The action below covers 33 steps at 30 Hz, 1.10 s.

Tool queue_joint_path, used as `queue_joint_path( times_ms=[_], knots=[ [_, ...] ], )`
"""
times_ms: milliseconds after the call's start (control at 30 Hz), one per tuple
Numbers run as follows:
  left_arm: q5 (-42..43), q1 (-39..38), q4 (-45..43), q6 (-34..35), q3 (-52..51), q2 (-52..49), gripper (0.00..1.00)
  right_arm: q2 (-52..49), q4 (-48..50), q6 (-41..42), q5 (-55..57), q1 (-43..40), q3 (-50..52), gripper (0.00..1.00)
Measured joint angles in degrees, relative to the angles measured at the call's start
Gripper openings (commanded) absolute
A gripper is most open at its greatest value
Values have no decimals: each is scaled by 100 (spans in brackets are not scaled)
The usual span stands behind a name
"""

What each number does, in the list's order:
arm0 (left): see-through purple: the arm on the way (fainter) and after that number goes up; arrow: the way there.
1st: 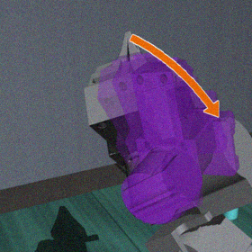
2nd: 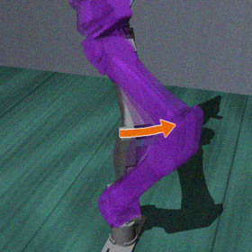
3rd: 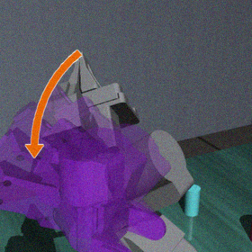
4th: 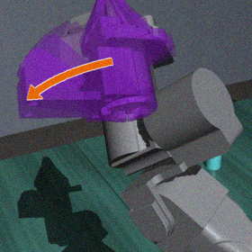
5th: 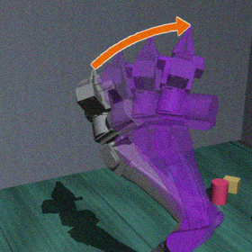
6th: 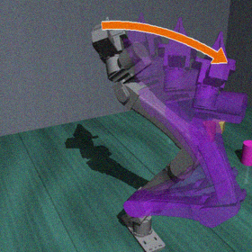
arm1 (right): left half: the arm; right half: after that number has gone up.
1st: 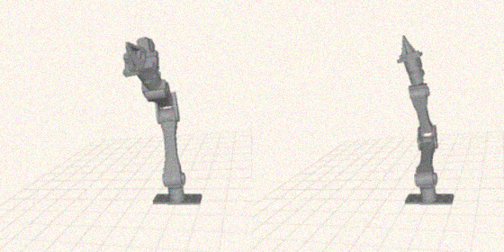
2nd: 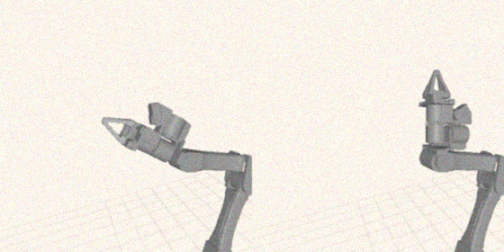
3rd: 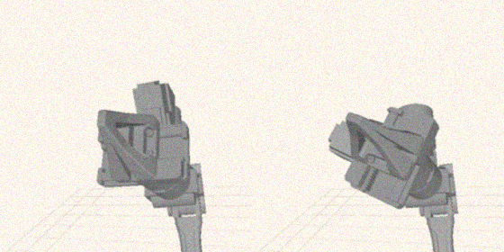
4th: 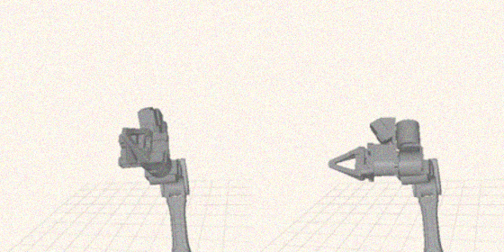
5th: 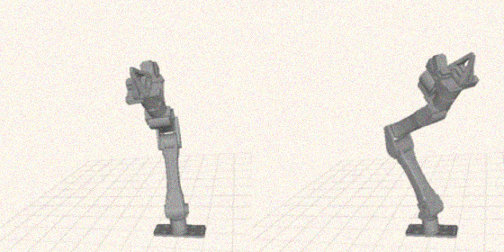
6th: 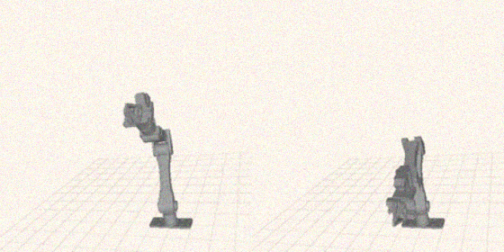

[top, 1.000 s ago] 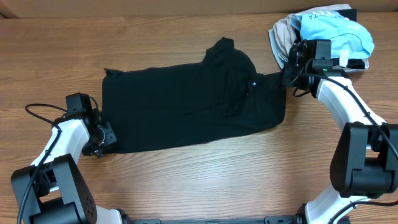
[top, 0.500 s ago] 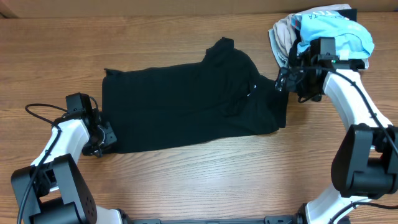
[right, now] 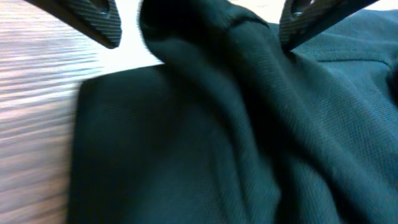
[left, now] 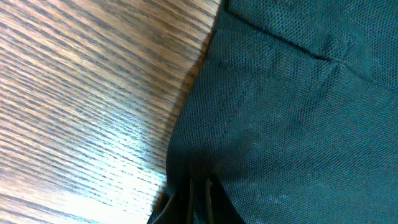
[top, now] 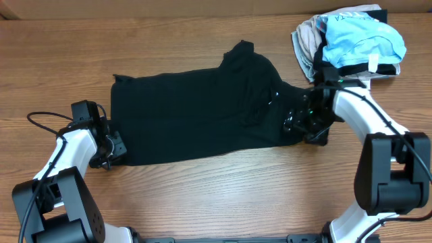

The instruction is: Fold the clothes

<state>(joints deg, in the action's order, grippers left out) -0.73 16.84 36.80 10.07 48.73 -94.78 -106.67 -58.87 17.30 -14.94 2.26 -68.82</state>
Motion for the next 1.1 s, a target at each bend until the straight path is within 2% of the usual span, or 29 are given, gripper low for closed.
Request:
queue_joint_path(
  times_ms=[233, 400, 533, 833, 1100],
  knots=[
    [2, 0, 0, -2, 0, 0, 4, 0, 264, 210, 42, 308, 107, 64],
    [2, 0, 2, -2, 0, 0, 4, 0, 343, 330, 356, 302, 107, 35],
    [2, 0, 2, -2, 2, 0, 4, 0, 90, 431, 496, 302, 107, 25],
    [-98, -17, 57, 0, 11, -2, 4, 0, -1016, 588, 986, 302, 118, 22],
    [-308, -74, 175, 120, 50, -28, 4, 13, -627, 741, 1139, 302, 715, 22]
  ],
)
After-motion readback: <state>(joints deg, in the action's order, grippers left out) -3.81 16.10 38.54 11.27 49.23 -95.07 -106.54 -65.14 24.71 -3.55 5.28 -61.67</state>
